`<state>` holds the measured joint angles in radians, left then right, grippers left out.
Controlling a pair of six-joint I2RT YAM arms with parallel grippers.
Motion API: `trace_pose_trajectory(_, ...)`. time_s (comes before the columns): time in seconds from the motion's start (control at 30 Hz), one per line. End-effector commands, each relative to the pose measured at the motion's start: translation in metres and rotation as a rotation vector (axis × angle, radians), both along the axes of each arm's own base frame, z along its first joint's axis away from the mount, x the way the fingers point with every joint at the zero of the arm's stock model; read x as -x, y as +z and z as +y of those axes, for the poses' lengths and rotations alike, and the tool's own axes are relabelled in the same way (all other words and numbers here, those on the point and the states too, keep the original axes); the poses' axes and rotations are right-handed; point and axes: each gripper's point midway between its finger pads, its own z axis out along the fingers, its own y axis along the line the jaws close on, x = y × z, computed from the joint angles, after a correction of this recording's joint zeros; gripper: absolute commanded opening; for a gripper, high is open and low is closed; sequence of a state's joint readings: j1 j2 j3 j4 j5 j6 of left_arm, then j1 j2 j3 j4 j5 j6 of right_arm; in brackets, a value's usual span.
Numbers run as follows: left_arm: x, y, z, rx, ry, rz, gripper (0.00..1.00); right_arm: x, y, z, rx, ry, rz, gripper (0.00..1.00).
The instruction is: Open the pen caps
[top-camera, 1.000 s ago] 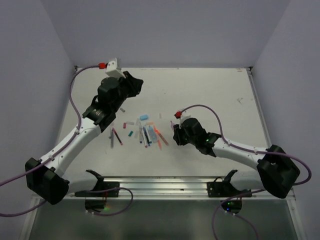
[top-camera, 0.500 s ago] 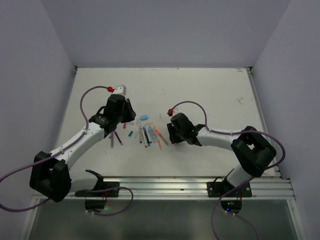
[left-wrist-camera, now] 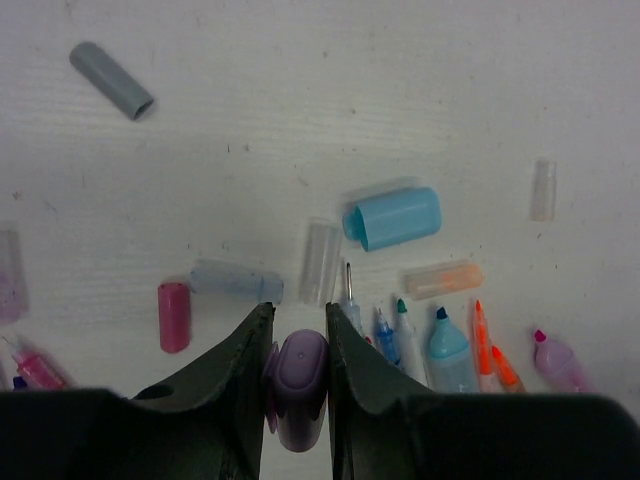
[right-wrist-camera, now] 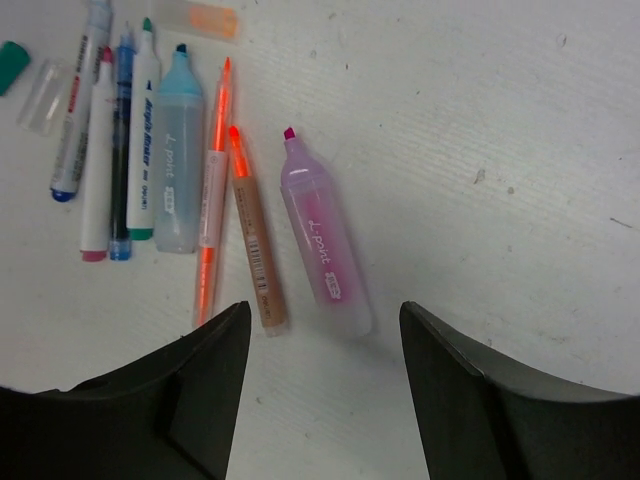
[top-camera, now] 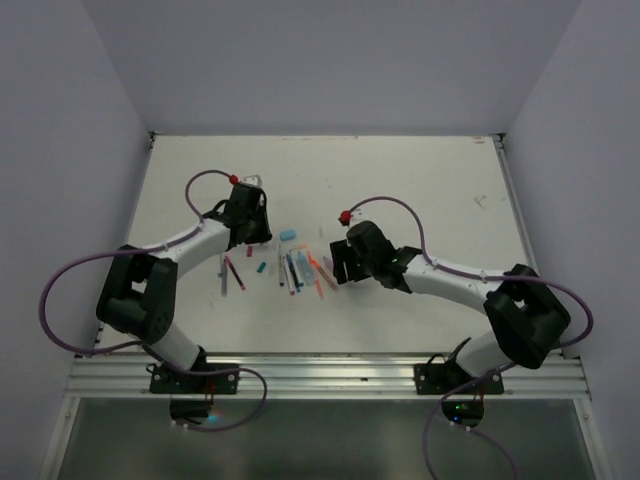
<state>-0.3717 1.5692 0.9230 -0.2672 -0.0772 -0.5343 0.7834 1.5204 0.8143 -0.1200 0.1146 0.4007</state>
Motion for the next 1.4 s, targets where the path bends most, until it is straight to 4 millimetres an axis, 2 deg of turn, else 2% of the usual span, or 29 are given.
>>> trace_pose_trajectory(0.0, -0.044, 0.024, -0.003, 0.016, -0.009, -0.106, 0.07, -0.003, 0.035, -0.006, -0.043, -0.025, -0.074, 0.65)
trace_pose_trajectory(0.07, -0.053, 0.014, -0.003, 0.004, -0.015, -0.083, 0.08, 0.001, 0.039, -0.014, -0.038, -0.031, -0.088, 0.66)
trace_pose_trajectory(0.1, -0.057, 0.012, -0.004, 0.004, -0.019, -0.080, 0.09, 0.003, 0.049, -0.016, -0.060, -0.034, -0.112, 0.66)
trace_pose_trajectory(0.17, -0.063, 0.003, -0.004, 0.000, -0.023, -0.057, 0.11, 0.008, 0.047, -0.023, -0.058, -0.041, -0.116, 0.66)
trace_pose_trajectory(0.2, -0.064, -0.001, -0.005, 0.000, -0.024, -0.044, 0.12, 0.009, 0.055, -0.025, -0.076, -0.042, -0.135, 0.66)
trace_pose_trajectory(0.23, -0.064, -0.009, -0.005, -0.007, -0.026, -0.022, 0.13, 0.012, 0.053, -0.029, -0.072, -0.047, -0.134, 0.66)
trace_pose_trajectory(0.33, -0.065, -0.015, -0.006, -0.007, -0.028, 0.001, 0.16, 0.014, 0.061, -0.035, -0.081, -0.058, -0.164, 0.66)
trace_pose_trajectory(0.47, -0.059, -0.018, -0.005, -0.004, -0.030, 0.022, 0.22, 0.014, 0.063, -0.042, -0.072, -0.065, -0.191, 0.67)
trace_pose_trajectory(0.67, -0.052, -0.022, 0.000, -0.023, -0.016, 0.037, 0.28, 0.015, 0.056, -0.043, -0.057, -0.065, -0.180, 0.67)
trace_pose_trajectory(0.73, -0.051, -0.024, 0.001, -0.019, -0.012, 0.042, 0.35, 0.015, 0.056, -0.044, -0.054, -0.064, -0.182, 0.67)
trace_pose_trajectory(0.83, -0.050, -0.026, 0.001, -0.018, -0.011, 0.050, 0.37, 0.016, 0.058, -0.047, -0.046, -0.068, -0.189, 0.67)
trace_pose_trajectory(0.87, -0.050, -0.025, 0.001, -0.017, -0.010, 0.048, 0.41, 0.016, 0.062, -0.048, -0.050, -0.071, -0.199, 0.67)
trace_pose_trajectory(1.07, -0.050, -0.012, 0.003, -0.027, 0.002, 0.029, 0.47, 0.017, 0.073, -0.057, -0.045, -0.090, -0.227, 0.67)
trace_pose_trajectory(1.17, -0.051, 0.005, 0.006, -0.021, 0.018, -0.007, 0.49, 0.017, 0.086, -0.064, -0.036, -0.107, -0.253, 0.67)
trace_pose_trajectory(1.3, -0.053, 0.044, 0.005, 0.013, 0.028, -0.080, 0.60, 0.018, 0.111, -0.082, -0.024, -0.148, -0.311, 0.68)
trace_pose_trajectory(1.37, -0.051, 0.061, 0.005, 0.022, 0.029, -0.104, 0.68, 0.020, 0.129, -0.091, -0.036, -0.171, -0.356, 0.70)
